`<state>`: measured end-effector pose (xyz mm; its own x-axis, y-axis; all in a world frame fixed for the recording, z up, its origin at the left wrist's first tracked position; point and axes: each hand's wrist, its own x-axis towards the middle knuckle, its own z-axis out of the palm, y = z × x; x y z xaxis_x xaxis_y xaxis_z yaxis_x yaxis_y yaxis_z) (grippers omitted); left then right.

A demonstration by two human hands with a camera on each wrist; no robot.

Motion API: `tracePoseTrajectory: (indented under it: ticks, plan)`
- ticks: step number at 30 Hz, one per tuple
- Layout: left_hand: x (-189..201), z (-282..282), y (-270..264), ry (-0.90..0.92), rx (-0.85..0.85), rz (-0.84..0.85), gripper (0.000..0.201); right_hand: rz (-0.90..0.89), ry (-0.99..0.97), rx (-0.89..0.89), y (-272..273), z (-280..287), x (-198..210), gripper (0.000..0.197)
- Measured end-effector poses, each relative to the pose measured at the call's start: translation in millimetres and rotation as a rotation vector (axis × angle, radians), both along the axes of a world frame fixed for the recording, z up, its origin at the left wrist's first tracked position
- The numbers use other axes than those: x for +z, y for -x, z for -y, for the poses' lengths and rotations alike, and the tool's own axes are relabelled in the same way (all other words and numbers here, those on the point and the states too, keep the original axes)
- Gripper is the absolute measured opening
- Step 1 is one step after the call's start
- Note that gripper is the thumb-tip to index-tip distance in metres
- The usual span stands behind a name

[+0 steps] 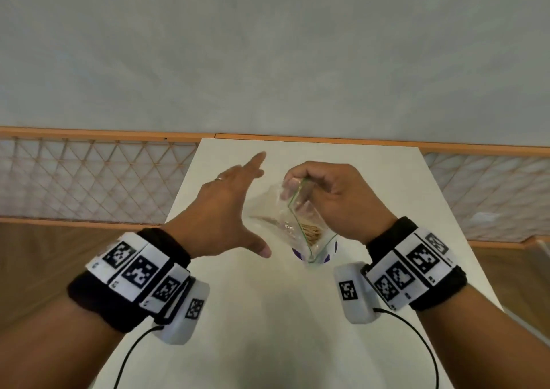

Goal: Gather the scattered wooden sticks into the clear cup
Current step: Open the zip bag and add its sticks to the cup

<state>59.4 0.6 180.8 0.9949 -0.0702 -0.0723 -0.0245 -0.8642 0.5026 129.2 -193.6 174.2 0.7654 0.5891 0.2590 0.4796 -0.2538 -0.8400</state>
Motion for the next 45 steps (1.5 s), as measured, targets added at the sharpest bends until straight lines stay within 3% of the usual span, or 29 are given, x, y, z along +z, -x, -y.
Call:
tracePoseTrajectory:
  ticks: [2,5,8,11,12,14,17,20,25,27,30,35,39,43,45]
  plan:
    - [-7.1,3.9,-9.0,0.018,-0.053,-0.053,0.136,0.015,-0.074,0.015,0.4,-2.9,10.5,0.029]
    - [-11.7,9.1,-12.1,0.093,-0.103,-0.106,0.088,-0.004,-0.166,-0.044,-0.5,-2.8,19.0,0.021]
    - [-14.8,9.5,-13.1,0.107,-0.153,-0.124,0.048,-0.004,-0.122,-0.209,-3.8,4.3,18.6,0.015]
    - [-17.3,5.5,-13.0,0.093,-0.177,-0.150,0.024,0.068,-0.039,-0.408,-2.8,14.4,19.8,0.003]
    - [-18.3,2.4,-12.7,0.116,-0.189,-0.151,0.014,0.110,-0.037,-0.448,-1.7,17.3,20.5,0.008]
    - [-18.1,-2.7,-11.4,0.187,-0.234,-0.162,0.019,0.093,-0.073,-0.407,1.3,20.7,24.6,0.011]
    - [-18.3,-11.3,-12.3,0.280,-0.277,-0.209,0.027,-0.047,-0.022,-0.199,8.6,21.6,32.0,0.006]
    - [-18.4,-15.9,-13.1,0.376,-0.306,-0.245,0.041,-0.092,0.135,-0.084,11.2,24.5,33.3,0.025]
    - [-12.4,-20.2,-10.3,0.480,-0.325,-0.270,0.009,-0.324,0.211,0.073,12.3,19.0,33.9,0.052]
    - [-10.4,-22.0,-10.2,0.467,-0.314,-0.273,0.008,-0.349,0.226,0.084,14.7,12.6,35.5,0.051]
    - [-10.0,-21.4,-13.2,0.420,-0.319,-0.277,0.029,-0.240,0.304,0.060,19.0,-1.3,31.0,0.041]
    - [-10.0,-18.8,-14.1,0.412,-0.305,-0.291,0.018,-0.090,0.330,-0.003,19.4,-14.5,25.4,0.015]
    - [-9.3,-18.5,-12.3,0.442,-0.328,-0.297,0.018,-0.170,0.209,0.014,25.6,-17.8,27.2,0.020]
    - [-9.7,-16.3,-12.4,0.421,-0.365,-0.320,0.027,-0.122,0.198,-0.053,25.8,-18.0,25.8,0.016]
    - [-9.6,-19.1,-12.4,0.419,-0.341,-0.300,0.019,-0.124,0.201,-0.077,22.6,-12.7,27.3,0.018]
